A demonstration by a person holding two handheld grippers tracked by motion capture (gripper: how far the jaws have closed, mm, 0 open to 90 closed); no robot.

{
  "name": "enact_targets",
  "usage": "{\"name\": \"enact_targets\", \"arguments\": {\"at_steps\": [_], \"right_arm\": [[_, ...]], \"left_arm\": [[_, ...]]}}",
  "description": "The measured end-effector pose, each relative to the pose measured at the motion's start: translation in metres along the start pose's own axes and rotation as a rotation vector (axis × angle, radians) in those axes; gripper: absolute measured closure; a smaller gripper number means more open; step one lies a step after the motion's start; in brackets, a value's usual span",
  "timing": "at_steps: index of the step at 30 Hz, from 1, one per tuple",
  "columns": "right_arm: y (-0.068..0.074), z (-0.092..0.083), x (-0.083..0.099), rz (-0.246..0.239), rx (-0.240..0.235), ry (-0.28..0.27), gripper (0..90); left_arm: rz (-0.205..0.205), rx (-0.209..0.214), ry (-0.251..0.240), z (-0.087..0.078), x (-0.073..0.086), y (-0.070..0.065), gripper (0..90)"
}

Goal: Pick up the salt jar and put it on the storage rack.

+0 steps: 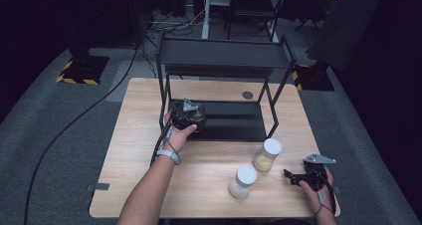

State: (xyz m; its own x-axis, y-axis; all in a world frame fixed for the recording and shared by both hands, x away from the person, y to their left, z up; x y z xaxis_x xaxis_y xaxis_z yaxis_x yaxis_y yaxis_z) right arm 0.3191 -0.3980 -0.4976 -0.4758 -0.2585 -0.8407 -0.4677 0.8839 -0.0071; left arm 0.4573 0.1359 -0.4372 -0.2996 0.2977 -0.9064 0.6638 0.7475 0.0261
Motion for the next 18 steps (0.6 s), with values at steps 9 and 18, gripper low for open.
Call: {"name": "enact_targets", "arguments": {"at_steps": [9,18], "right_arm": [[0.000,0.000,0.000,-0.003,0.000,0.000,0.9],[0.000,0.000,0.000,-0.004,-0.002,0.000,0.9]], "left_arm": [[-0.029,-0.012,0.005,0.002,0.010,0.006,29.4],[-0.037,-0.020,0.017,0.004,0.014,0.008,29.4]]}}
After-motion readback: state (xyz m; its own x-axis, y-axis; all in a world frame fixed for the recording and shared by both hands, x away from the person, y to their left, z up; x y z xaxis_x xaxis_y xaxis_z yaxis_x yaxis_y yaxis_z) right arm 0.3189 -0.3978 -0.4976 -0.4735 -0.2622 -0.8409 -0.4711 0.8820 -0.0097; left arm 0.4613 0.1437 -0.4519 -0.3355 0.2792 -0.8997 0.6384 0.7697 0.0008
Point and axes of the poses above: each handheld gripper's, and its own axes: z roughly forward along the jaws, x roughly out of its underside, y roughly to its left, the point moved 7 cm from there along z, roughly forward along the jaws, and after that the axes turned 11 degrees about -y, right-handed, at the moved point
